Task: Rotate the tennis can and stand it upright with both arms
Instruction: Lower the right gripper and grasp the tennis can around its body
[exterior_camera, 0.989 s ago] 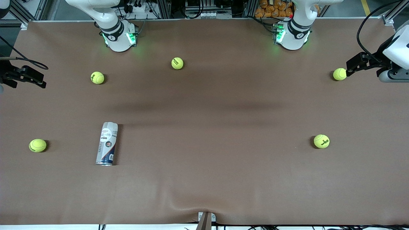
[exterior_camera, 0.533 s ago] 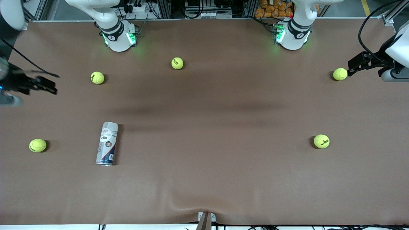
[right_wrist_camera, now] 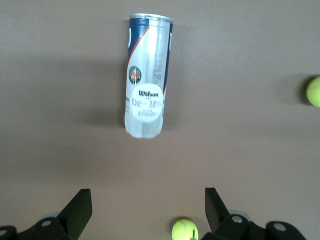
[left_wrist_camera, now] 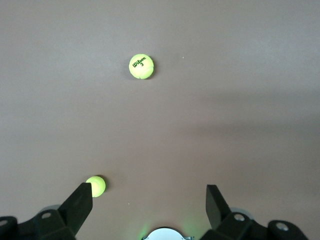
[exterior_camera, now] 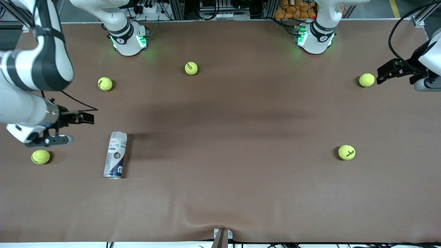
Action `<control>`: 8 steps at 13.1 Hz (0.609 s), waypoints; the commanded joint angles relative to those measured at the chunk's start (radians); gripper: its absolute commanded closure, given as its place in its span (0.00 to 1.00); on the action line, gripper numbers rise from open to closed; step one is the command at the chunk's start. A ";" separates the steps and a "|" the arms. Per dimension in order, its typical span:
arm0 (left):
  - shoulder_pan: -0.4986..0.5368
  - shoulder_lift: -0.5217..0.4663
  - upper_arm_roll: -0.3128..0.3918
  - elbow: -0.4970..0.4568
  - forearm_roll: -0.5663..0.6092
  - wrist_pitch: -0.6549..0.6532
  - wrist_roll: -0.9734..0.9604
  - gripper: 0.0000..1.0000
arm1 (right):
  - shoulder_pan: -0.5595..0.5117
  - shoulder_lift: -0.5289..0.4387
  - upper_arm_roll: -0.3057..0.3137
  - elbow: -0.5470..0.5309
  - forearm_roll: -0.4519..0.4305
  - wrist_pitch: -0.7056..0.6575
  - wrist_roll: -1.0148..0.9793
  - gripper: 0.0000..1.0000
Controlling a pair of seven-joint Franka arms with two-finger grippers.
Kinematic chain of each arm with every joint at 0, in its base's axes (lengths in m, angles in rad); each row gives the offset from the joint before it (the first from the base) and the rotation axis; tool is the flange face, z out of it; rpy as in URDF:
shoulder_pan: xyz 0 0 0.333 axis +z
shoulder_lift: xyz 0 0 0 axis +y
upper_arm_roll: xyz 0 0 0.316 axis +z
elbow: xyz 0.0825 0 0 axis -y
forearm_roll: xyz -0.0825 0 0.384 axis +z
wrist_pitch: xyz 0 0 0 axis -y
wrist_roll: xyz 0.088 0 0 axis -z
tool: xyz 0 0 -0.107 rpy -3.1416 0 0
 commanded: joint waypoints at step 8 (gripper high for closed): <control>0.002 0.030 -0.003 0.025 0.015 -0.010 0.016 0.00 | 0.022 0.301 -0.005 0.014 0.008 0.400 -0.010 0.00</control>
